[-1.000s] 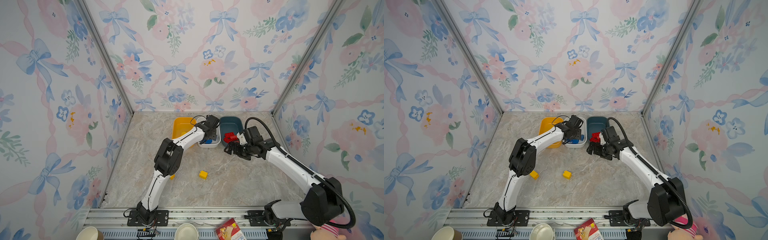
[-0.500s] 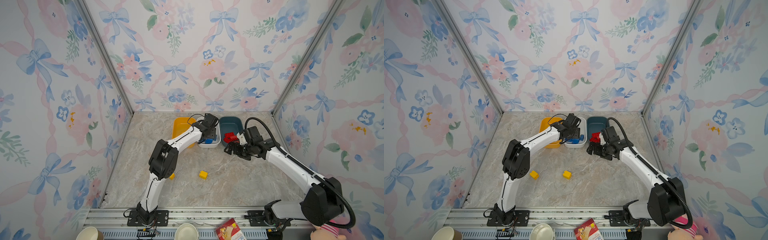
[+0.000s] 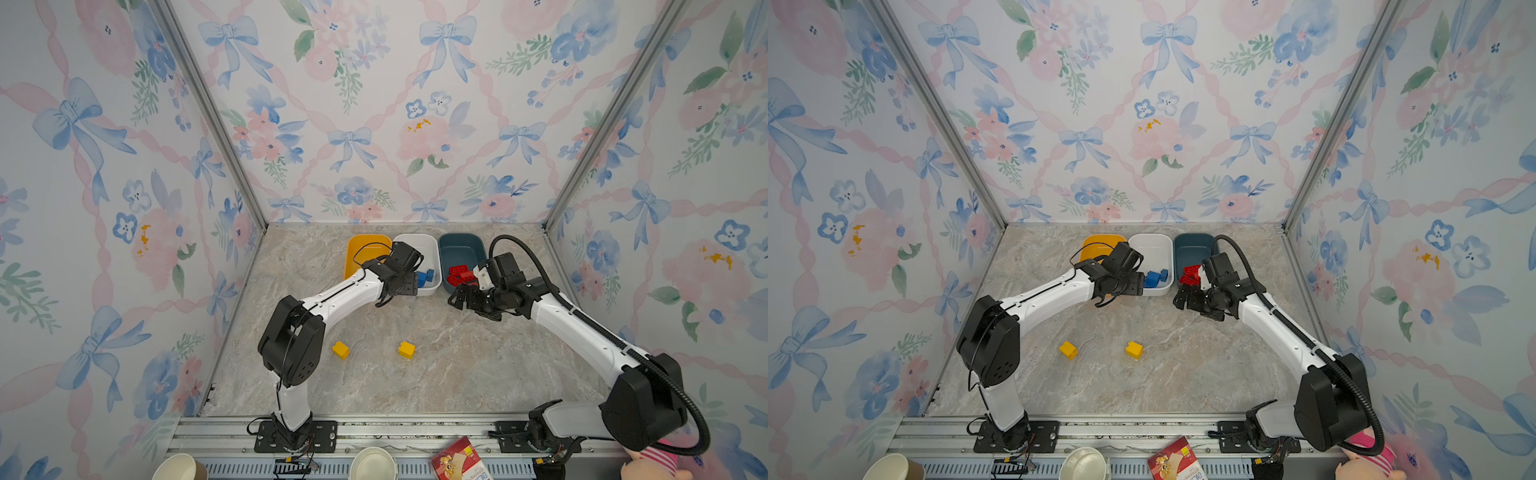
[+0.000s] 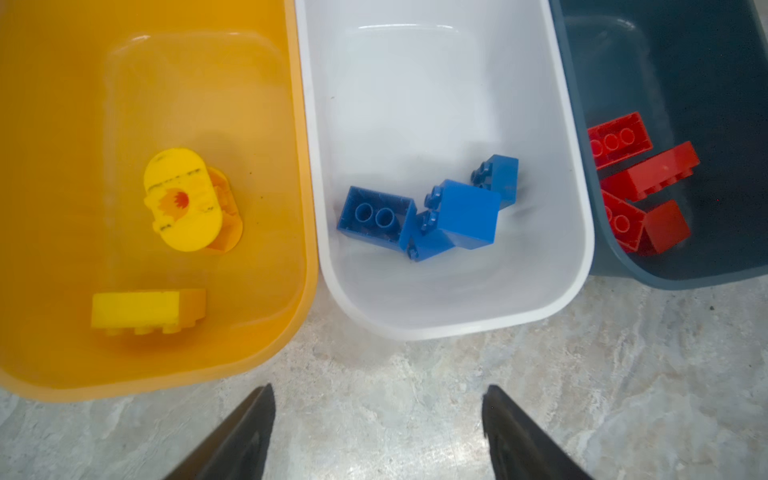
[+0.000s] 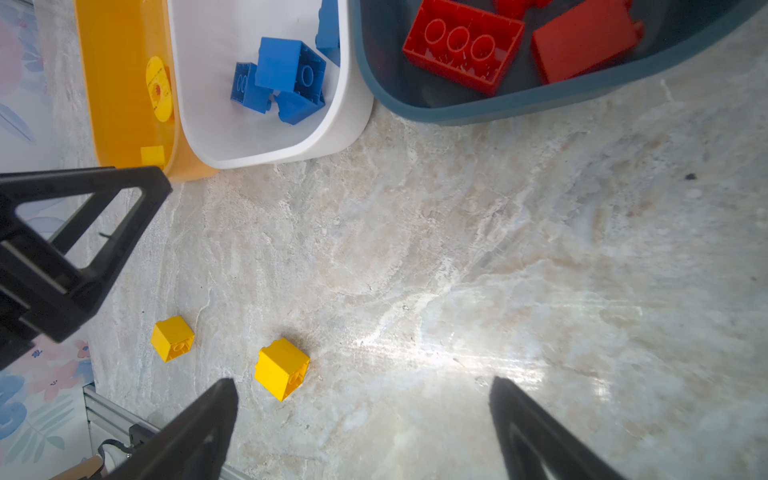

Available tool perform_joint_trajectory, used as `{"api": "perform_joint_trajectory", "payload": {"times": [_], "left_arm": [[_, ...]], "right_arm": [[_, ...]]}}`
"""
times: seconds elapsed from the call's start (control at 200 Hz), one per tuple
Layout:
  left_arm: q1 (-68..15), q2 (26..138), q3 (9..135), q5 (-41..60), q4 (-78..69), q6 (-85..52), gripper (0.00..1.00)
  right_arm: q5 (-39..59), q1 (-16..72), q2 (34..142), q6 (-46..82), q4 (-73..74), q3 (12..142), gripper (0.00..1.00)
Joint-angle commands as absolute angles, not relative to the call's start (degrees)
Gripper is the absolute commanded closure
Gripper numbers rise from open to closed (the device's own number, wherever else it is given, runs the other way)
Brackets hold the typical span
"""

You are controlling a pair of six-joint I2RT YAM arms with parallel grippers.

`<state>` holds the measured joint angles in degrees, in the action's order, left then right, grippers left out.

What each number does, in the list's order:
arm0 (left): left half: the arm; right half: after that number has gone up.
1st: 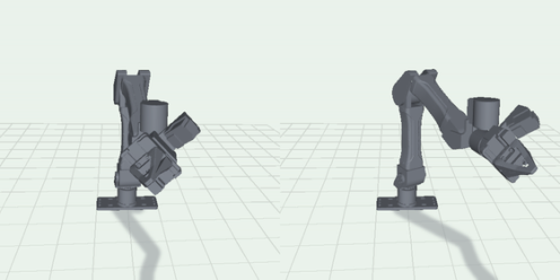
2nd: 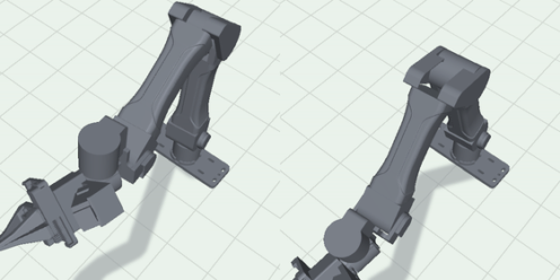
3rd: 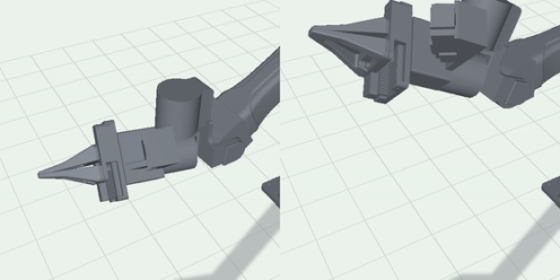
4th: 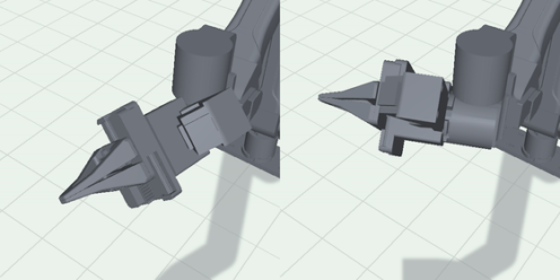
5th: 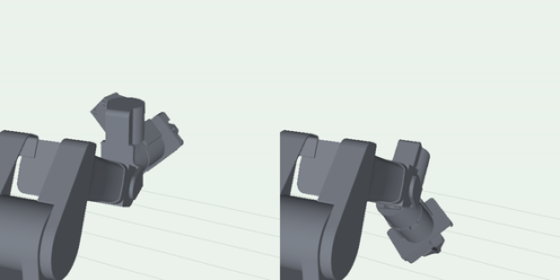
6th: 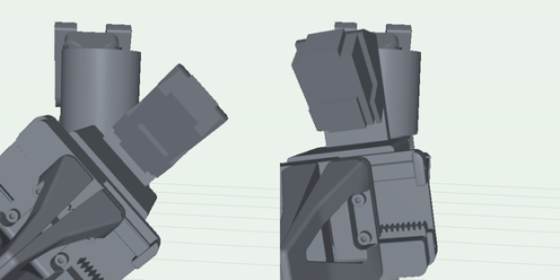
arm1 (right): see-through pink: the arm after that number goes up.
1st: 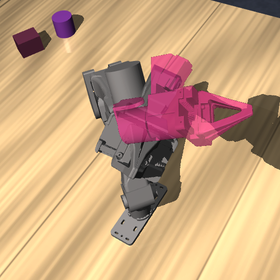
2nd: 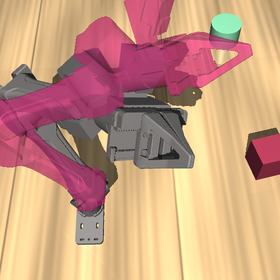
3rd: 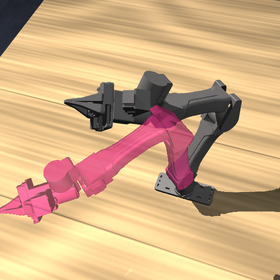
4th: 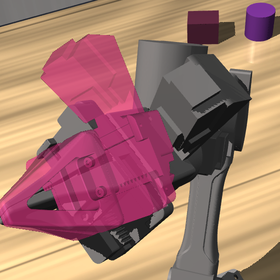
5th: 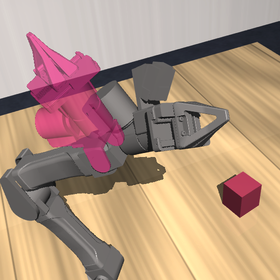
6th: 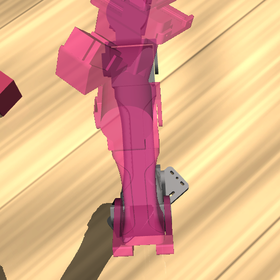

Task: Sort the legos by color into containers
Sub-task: 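Move the left gripper back toward the loose yellow bricks on the table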

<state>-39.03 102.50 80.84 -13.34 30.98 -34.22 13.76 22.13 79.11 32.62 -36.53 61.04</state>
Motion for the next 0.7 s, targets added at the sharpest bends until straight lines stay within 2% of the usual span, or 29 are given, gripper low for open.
{"api": "perform_joint_trajectory", "payload": {"times": [0.0, 0.365, 0.695], "left_arm": [[-39.28, 97.42, 76.09, -15.15, 31.64, -37.26, 0.19], [-37.08, 84.32, 60.8, -14.01, 32.48, -45.73, 0.18], [-34.27, 80.63, 57.41, -13.21, 40.26, -54.25, 0.18]], "right_arm": [[14.41, 22.5, 80.16, 32.61, -36.71, 62.23, 0.03], [14.59, 23.38, 81.74, 32.62, -35.98, 62.8, 0.03], [14.85, 23.76, 82.66, 32.48, -35.38, 62.74, 0.03]]}}
